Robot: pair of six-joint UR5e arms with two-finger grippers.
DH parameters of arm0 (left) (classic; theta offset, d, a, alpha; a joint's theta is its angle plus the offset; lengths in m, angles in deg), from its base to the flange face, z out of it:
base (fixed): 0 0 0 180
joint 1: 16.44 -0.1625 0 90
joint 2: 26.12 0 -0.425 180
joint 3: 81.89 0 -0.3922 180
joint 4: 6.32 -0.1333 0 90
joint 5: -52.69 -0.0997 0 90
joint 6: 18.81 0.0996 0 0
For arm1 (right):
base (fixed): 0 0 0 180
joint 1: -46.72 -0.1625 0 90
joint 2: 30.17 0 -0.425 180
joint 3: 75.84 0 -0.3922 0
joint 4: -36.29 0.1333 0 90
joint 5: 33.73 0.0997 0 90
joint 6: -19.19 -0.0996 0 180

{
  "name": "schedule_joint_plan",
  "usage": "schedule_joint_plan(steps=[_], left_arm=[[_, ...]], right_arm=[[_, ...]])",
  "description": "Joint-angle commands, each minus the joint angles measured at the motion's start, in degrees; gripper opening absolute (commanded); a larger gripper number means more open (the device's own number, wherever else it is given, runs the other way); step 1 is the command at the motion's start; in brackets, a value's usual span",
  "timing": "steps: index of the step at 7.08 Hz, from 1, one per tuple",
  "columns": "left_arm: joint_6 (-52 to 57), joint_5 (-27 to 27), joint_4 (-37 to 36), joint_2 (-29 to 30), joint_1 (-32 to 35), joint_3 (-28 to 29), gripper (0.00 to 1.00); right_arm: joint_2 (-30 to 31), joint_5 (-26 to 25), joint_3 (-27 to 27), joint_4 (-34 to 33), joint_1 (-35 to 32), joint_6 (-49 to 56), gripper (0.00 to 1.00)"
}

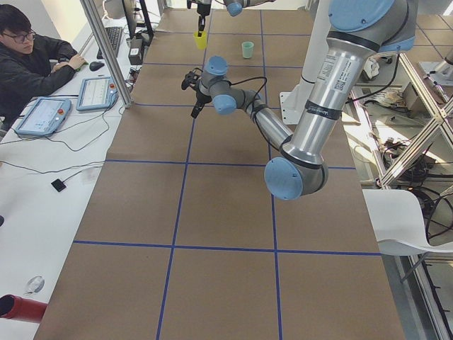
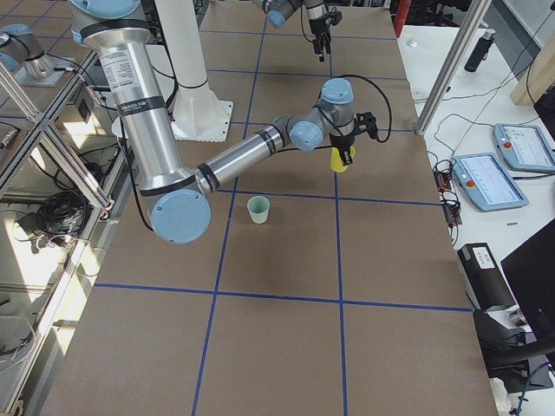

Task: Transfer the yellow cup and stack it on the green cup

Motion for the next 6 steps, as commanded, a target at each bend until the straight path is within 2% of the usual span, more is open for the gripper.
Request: schedule_joint_plan(steps=[1,3,5,6], left_arm=[[14.54,7.31,-1.19,-7.57,10.56,1.83,1.0],[19.08,7.78,-0.5,-11.01,12.54,2.46,1.0],[19.18,7.87,-0.14,-12.34,13.25,2.46,1.0],[19.79,7.78,-0.14,-12.52,13.51,2.63,1.0]], right_arm=[[11.93,-1.29,8.32,0.09,0.04,1.75,0.0],[24.59,-0.85,17.2,0.62,2.04,2.02,0.0],[30.17,1.25,19.61,0.71,4.69,2.02,0.0],[30.36,2.31,20.05,0.71,5.92,1.93,0.0]])
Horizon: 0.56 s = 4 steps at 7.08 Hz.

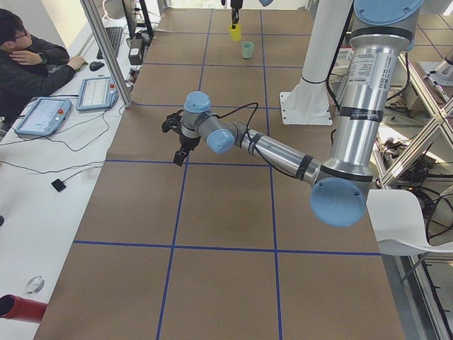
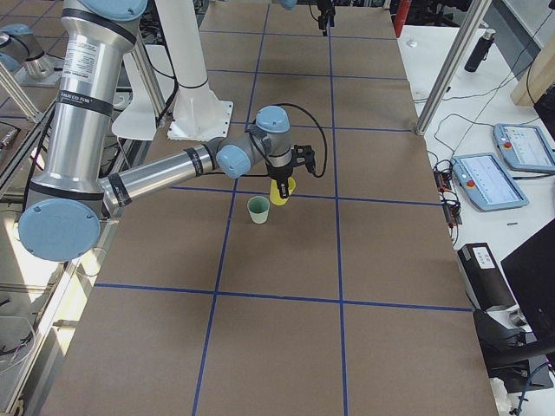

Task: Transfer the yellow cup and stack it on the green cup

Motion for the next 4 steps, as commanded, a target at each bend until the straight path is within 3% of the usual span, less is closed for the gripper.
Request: schedule_joint_plan(steps=[1,4], left_arm=[[2.24,-0.01,0.1,-0.49,1.14,0.92,1.0],[2.35,0.08,0.1,-0.49,1.58,1.46,1.0]], right_arm=[[1.52,1.5,1.02,0.03,2.62,-0.32,0.0],[1.69,1.32,0.41,-0.32,5.7,-0.68,0.0]])
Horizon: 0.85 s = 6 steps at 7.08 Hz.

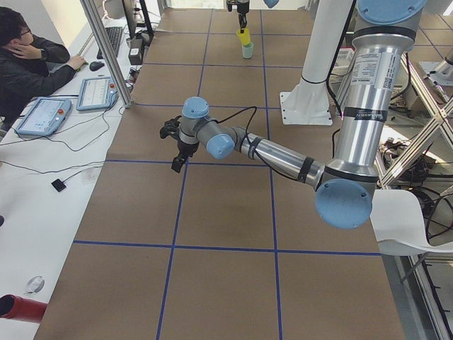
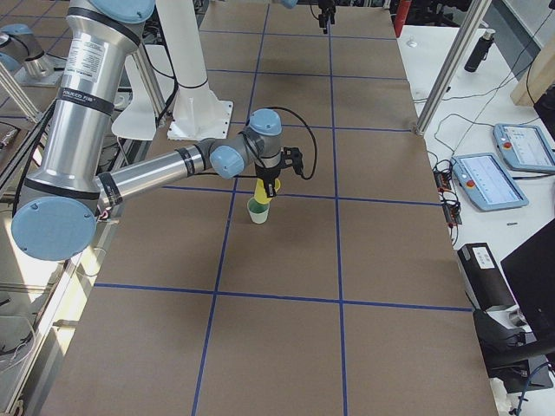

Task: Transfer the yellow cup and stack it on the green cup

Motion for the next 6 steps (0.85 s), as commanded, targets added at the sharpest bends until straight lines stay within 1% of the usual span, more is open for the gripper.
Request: schedule_joint_plan(steps=[1,5,6], left_arm=[[-0.01,0.03,0.0,-0.01,0.16,0.13,1.0],[-0.01,0.03,0.0,-0.01,0.16,0.13,1.0],[-0.01,0.03,0.0,-0.01,0.16,0.13,1.0]], right_arm=[[0.48,-0.16,-0.57,-0.27,1.01,-0.11,0.0],[0.48,-0.61,-2.42,-0.27,1.01,-0.11,0.0],[0.48,-0.61,-2.68,-0.27,1.1,-0.11,0.32]])
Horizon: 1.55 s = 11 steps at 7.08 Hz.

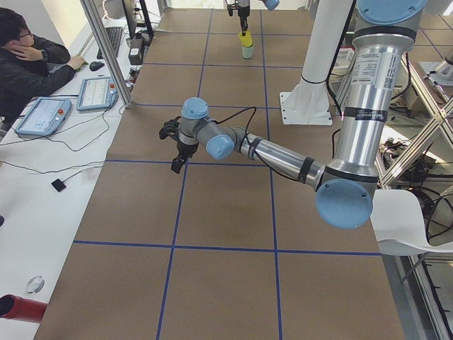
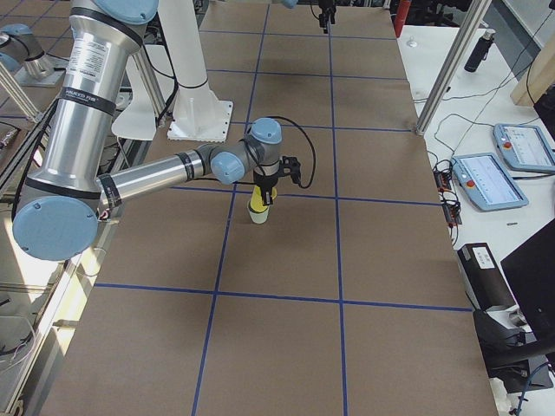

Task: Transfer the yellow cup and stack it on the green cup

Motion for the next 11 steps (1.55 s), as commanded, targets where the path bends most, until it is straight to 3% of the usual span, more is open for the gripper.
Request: schedule_joint_plan(steps=[1,4,6,8,10,11], left_arm=[[0.0,0.0,0.0,0.0,0.0,0.09,1.0],[0.17,0.26,-0.61,0.09,1.57,0.79,1.0],[11.1,7.26,-0.88,0.61,9.8,7.87,1.0],[26.81,8.61,-2.8,2.19,18.94,17.27,1.0],[36.43,8.35,-13.12,2.2,25.55,18.46,1.0],[37.61,8.35,-16.75,2.2,27.58,18.28,1.0]], right_arm=[[-0.08,0.16,-0.55,0.09,0.23,0.0,0.99],[0.7,1.13,0.14,0.1,-0.46,0.0,1.0],[0.71,1.13,-0.98,-0.17,-4.4,2.71,1.0],[-2.43,1.4,-10.17,-0.34,-15.0,21.1,1.0],[-7.53,2.35,-20.72,-0.34,-25.11,32.39,1.0],[-9.21,8.28,-25.47,-0.34,-30.04,33.83,1.0]])
